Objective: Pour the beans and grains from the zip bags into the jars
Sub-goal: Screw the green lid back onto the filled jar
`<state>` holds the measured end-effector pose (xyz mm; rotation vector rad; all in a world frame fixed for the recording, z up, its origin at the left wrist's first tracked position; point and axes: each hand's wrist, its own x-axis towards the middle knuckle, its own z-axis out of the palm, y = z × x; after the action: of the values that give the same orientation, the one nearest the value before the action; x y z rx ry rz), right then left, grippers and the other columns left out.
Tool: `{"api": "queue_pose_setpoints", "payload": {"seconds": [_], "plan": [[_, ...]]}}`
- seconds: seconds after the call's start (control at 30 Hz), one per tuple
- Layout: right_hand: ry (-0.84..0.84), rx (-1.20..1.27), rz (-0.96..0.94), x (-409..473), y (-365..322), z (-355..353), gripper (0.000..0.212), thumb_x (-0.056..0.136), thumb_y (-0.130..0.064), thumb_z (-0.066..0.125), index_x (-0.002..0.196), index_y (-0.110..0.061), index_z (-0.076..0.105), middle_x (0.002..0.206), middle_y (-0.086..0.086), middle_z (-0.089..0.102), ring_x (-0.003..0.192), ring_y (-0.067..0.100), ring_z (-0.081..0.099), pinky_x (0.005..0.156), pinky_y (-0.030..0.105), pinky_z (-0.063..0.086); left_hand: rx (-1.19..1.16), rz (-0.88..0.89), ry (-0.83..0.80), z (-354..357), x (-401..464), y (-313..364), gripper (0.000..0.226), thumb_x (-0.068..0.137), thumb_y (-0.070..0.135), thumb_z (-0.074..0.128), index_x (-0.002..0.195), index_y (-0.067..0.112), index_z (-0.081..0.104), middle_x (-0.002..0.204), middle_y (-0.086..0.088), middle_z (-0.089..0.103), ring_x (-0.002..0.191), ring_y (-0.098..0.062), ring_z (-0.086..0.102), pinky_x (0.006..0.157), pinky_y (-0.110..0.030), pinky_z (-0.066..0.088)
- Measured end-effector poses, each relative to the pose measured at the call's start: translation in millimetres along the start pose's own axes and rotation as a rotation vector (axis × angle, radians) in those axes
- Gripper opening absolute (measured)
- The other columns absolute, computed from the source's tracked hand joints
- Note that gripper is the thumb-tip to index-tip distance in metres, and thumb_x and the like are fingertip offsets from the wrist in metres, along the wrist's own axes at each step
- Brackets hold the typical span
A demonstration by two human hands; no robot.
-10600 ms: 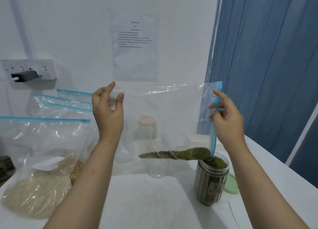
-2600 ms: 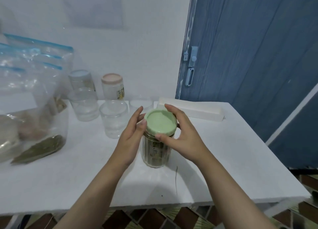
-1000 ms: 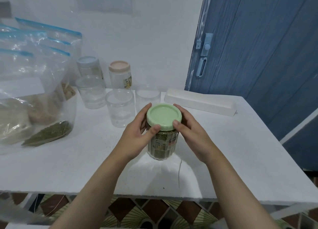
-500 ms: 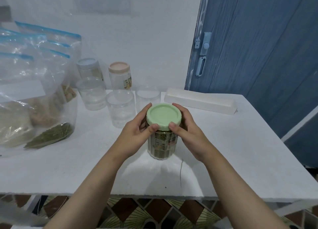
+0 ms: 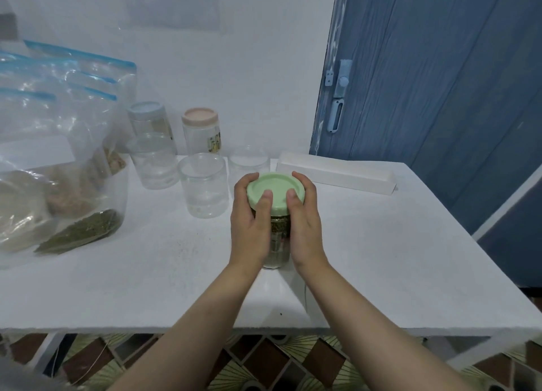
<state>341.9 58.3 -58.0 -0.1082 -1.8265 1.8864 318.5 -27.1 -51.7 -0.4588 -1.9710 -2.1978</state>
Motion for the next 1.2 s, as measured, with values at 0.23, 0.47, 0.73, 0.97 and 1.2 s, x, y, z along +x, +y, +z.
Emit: {"api": "queue_pose_setpoints", "payload": {"seconds": [0.23,0.47,0.73,0.97,1.2], "plan": [[0.044,0.008,-0.093,30.6,-36.1,17.7,0.058,0.085,-0.056,0.047,0.135,-0.028,0.047,0.127,-0.003,0.057,0.117,0.015,0.057,0.103,0.048,0.047,0.004,0.145,-0.027,-5.4,34.7,32.0,0.048,0.081,0.063,0.048,0.124,0.043,0.043,0.116,0.01,0.057,0.106,-0.01,0.062,0.087,-0.023,0.052],[0.052,0.052,-0.212,135.0,-97.8,54.2,0.062,0.081,-0.057,0.05,0.137,-0.03,0.047,0.131,-0.001,0.057,0.12,0.019,0.057,0.103,0.049,0.048,0.001,0.219,-0.092,-7.2,149.7,93.6,0.036,0.102,0.04,0.047,0.135,0.027,0.041,0.108,0.007,0.059,0.094,-0.006,0.064,0.077,-0.019,0.053],[-0.029,-0.027,-0.107,258.9,-86.7,73.4,0.057,0.086,-0.041,0.047,0.141,-0.025,0.044,0.126,0.0,0.056,0.109,0.01,0.058,0.088,0.029,0.051,0.06,0.169,-0.149,2.4,280.4,64.6,0.046,0.097,0.049,0.046,0.137,0.028,0.037,0.117,-0.002,0.059,0.103,-0.019,0.064,0.09,-0.036,0.055],[-0.111,-0.04,0.135,299.3,0.7,62.6,0.044,0.091,-0.034,0.047,0.134,-0.027,0.044,0.12,0.004,0.058,0.106,0.019,0.06,0.076,0.032,0.053,0.236,-0.083,-0.126,12.1,311.0,-20.6,0.046,0.104,0.035,0.043,0.146,0.026,0.029,0.122,-0.005,0.055,0.107,-0.025,0.059,0.082,-0.032,0.05],[-0.098,-0.019,0.259,283.2,56.4,61.5,0.045,0.091,-0.032,0.047,0.135,-0.024,0.043,0.12,0.006,0.057,0.105,0.021,0.061,0.082,0.04,0.056,0.202,-0.348,-0.19,5.0,298.5,-55.9,0.048,0.102,0.021,0.04,0.147,0.024,0.025,0.128,-0.016,0.051,0.113,-0.033,0.057,0.097,-0.048,0.052]]}}
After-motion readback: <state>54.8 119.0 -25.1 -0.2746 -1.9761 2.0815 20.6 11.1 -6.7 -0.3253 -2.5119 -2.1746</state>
